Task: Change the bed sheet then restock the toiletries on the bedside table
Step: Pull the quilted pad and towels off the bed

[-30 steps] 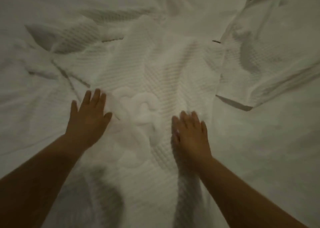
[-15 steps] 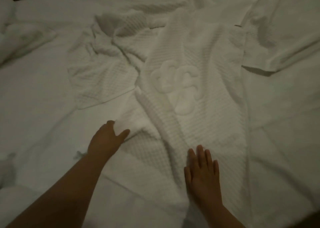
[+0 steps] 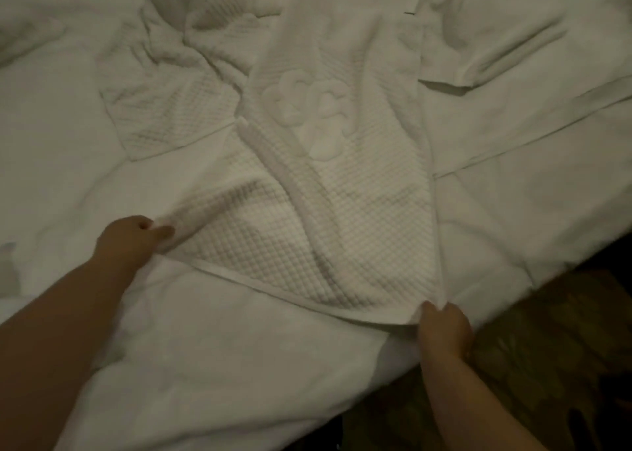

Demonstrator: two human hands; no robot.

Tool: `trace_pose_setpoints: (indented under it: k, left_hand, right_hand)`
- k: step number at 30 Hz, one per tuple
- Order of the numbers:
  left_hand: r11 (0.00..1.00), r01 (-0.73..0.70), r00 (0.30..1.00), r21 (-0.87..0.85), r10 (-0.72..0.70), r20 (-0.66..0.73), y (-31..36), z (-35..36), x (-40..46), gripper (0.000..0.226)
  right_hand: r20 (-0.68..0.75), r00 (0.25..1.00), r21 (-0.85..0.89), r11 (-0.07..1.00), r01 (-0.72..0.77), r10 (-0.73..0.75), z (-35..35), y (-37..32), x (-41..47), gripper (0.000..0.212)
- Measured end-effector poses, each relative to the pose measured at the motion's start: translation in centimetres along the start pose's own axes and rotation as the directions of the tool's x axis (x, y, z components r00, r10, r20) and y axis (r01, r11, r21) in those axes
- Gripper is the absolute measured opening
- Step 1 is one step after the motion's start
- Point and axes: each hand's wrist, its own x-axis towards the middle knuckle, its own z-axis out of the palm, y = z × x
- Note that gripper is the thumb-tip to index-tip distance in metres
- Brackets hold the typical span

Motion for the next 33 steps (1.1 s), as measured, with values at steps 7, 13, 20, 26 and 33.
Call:
trace_pose_setpoints:
  k: [7,13,20,26,33]
  left_hand:
    - [0.878,0.476,0.855,-0.048,-0.450,0.256,-2.4,-1.5,-5.6,0.027]
    - [0.864,0.453,0.733,0.220,-0.501,0.461,-5.1,0.0,-9.4,0.011]
    - [0.647,0.572,0.794,-0.505,-0.282,0.538,-1.7,1.8,-7.2,0.042]
    - [0.590,0.619,0.696,-0.519,-0.105,0.711,1.6,2.6,-6.7,0.028]
    - [0.429,0.485,0.801,-0.762,0.132,0.585,2.5,1.8,-5.4,0.043]
  right_hand:
    - [-0.077,0.996,0.039,0.998,-0.047,0.050,-5.1,4.6,0.2,0.031]
    - [-0.011,0.987,-0.124,0.979,-0.160,0.160,-7.1,6.7,0.4,0.034]
    - [0.105,0.843,-0.336,0.779,0.529,-0.528,-2.9,0.6,-1.8,0.052]
    - [0.467,0.245,-0.063,0.245,0.968,-0.849,6.5,-5.0,-14.6,0.090]
    - [0.290,0.393,-0.102,0.380,0.919,-0.873,11.2,-4.4,-19.1,0.046]
